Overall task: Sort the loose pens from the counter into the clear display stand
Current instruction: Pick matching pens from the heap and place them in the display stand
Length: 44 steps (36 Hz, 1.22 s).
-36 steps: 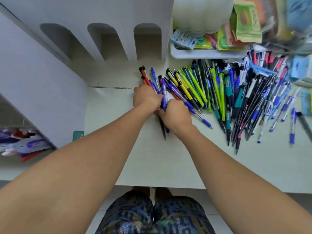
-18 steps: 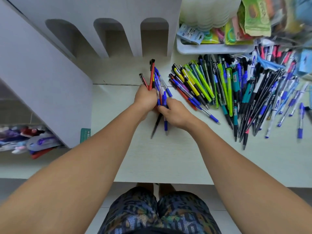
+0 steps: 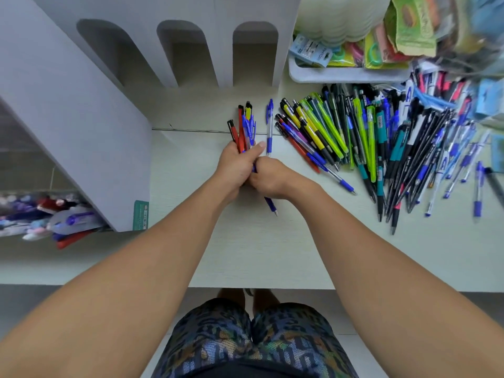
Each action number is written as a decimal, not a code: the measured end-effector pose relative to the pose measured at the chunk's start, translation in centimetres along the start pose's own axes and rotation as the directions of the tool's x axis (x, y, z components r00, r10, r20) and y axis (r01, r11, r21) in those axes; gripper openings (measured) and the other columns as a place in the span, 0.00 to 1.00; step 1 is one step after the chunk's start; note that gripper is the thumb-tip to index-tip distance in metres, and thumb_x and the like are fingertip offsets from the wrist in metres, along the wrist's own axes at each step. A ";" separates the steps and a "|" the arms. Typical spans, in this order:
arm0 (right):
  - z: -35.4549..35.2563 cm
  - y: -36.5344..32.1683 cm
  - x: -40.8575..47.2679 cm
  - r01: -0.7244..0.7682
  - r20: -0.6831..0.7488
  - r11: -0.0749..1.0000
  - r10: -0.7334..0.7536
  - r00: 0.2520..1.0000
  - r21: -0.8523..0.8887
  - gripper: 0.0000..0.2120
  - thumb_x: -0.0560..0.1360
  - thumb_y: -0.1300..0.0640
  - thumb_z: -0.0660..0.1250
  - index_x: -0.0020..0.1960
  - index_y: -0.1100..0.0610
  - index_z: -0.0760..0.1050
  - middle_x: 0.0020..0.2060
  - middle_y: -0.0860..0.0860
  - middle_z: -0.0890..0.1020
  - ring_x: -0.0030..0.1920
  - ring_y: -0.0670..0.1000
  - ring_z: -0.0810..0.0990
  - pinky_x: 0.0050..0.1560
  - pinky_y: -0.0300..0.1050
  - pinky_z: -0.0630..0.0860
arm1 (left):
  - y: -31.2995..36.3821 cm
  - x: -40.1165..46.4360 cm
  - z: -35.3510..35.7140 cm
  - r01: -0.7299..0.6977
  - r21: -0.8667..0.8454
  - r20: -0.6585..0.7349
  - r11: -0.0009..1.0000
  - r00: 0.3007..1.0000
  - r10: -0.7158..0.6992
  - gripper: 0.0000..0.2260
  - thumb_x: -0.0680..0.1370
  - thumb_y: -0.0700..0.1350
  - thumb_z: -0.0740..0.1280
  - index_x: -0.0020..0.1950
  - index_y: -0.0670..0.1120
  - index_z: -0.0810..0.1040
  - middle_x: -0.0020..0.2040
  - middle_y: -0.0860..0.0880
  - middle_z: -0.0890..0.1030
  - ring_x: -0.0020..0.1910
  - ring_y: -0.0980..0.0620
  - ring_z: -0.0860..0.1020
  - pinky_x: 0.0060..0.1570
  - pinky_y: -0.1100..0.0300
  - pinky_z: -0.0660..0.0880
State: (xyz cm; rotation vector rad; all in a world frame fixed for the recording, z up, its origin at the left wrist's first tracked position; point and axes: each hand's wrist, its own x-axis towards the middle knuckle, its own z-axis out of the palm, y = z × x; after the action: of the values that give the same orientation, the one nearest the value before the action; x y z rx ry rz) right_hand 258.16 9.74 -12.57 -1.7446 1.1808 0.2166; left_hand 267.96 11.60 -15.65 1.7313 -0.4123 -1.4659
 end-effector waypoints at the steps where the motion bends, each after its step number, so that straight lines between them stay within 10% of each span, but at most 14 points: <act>1: 0.1 0.0 0.0 0.011 -0.018 1.000 -0.011 1.000 0.001 0.04 0.81 0.59 0.62 0.51 0.59 0.73 0.42 0.53 0.78 0.44 0.54 0.76 0.42 0.45 0.72 | 0.0 0.1 -0.3 -0.016 -0.007 -0.032 1.000 0.999 0.016 0.09 0.78 0.47 0.72 0.56 0.47 0.78 0.49 0.45 0.84 0.50 0.46 0.83 0.55 0.49 0.81; 7: -0.2 1.9 -1.3 0.010 -0.241 0.955 0.065 0.968 0.298 0.19 0.69 0.44 0.80 0.48 0.56 0.79 0.35 0.49 0.82 0.32 0.44 0.77 0.33 0.37 0.71 | 0.4 0.4 -3.0 -0.036 0.013 -0.110 0.999 0.993 0.037 0.02 0.81 0.44 0.66 0.51 0.49 0.73 0.42 0.49 0.76 0.36 0.53 0.76 0.39 0.58 0.77; 12: 0.6 2.5 -1.4 -0.029 -0.268 0.956 0.111 0.957 0.293 0.12 0.78 0.45 0.71 0.55 0.53 0.77 0.40 0.51 0.82 0.25 0.45 0.79 0.25 0.38 0.73 | 0.1 0.0 -6.0 0.000 0.218 -0.045 0.976 0.999 0.010 0.02 0.80 0.41 0.65 0.47 0.46 0.75 0.35 0.49 0.74 0.30 0.52 0.72 0.30 0.63 0.71; 23: 3.0 0.5 1.4 -0.250 -0.523 0.965 0.253 0.814 0.078 0.10 0.74 0.54 0.72 0.48 0.59 0.74 0.43 0.53 0.80 0.43 0.55 0.78 0.40 0.45 0.69 | -0.2 -2.4 -9.3 0.098 0.499 0.012 0.861 0.993 -0.119 0.11 0.75 0.49 0.76 0.44 0.44 0.77 0.36 0.47 0.78 0.27 0.54 0.78 0.29 0.62 0.76; 29: 2.7 0.1 1.0 -0.208 -0.504 0.959 0.277 0.818 0.190 0.14 0.73 0.60 0.71 0.52 0.57 0.68 0.44 0.54 0.77 0.41 0.55 0.75 0.32 0.43 0.64 | -0.3 -3.9 -10.3 0.209 0.437 0.180 0.875 0.933 -0.313 0.11 0.78 0.49 0.74 0.46 0.45 0.75 0.32 0.49 0.75 0.24 0.56 0.73 0.25 0.64 0.71; 35: 2.2 0.0 0.9 -0.098 -0.308 0.807 0.331 0.892 0.582 0.17 0.80 0.62 0.58 0.68 0.54 0.67 0.44 0.59 0.79 0.36 0.55 0.77 0.36 0.49 0.79 | -0.6 -4.1 -10.3 0.156 0.405 0.328 0.901 0.895 -0.302 0.08 0.81 0.49 0.69 0.46 0.48 0.74 0.31 0.50 0.71 0.27 0.54 0.71 0.29 0.62 0.72; 41: 1.2 -0.1 1.6 -0.124 -0.107 0.529 0.385 0.917 0.839 0.10 0.81 0.55 0.55 0.55 0.55 0.73 0.30 0.51 0.63 0.26 0.48 0.59 0.26 0.38 0.56 | -0.5 -4.0 -9.4 0.140 0.411 0.384 0.901 0.870 -0.310 0.09 0.81 0.49 0.69 0.46 0.47 0.72 0.30 0.51 0.70 0.27 0.54 0.71 0.29 0.64 0.72; 44: 0.9 0.0 1.7 -0.088 -0.148 0.600 0.332 0.931 0.795 0.12 0.83 0.44 0.60 0.50 0.53 0.72 0.31 0.51 0.66 0.26 0.47 0.60 0.26 0.39 0.56 | -0.3 -4.0 -9.0 0.116 0.443 0.419 0.889 0.850 -0.320 0.10 0.81 0.49 0.70 0.45 0.48 0.71 0.32 0.50 0.70 0.28 0.54 0.70 0.29 0.64 0.72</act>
State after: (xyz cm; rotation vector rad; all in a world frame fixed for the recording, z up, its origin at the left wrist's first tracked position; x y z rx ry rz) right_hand 259.35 9.37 -14.08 -0.8540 1.4073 -0.3942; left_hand 275.15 17.87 -13.25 1.7486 -0.8533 -2.1174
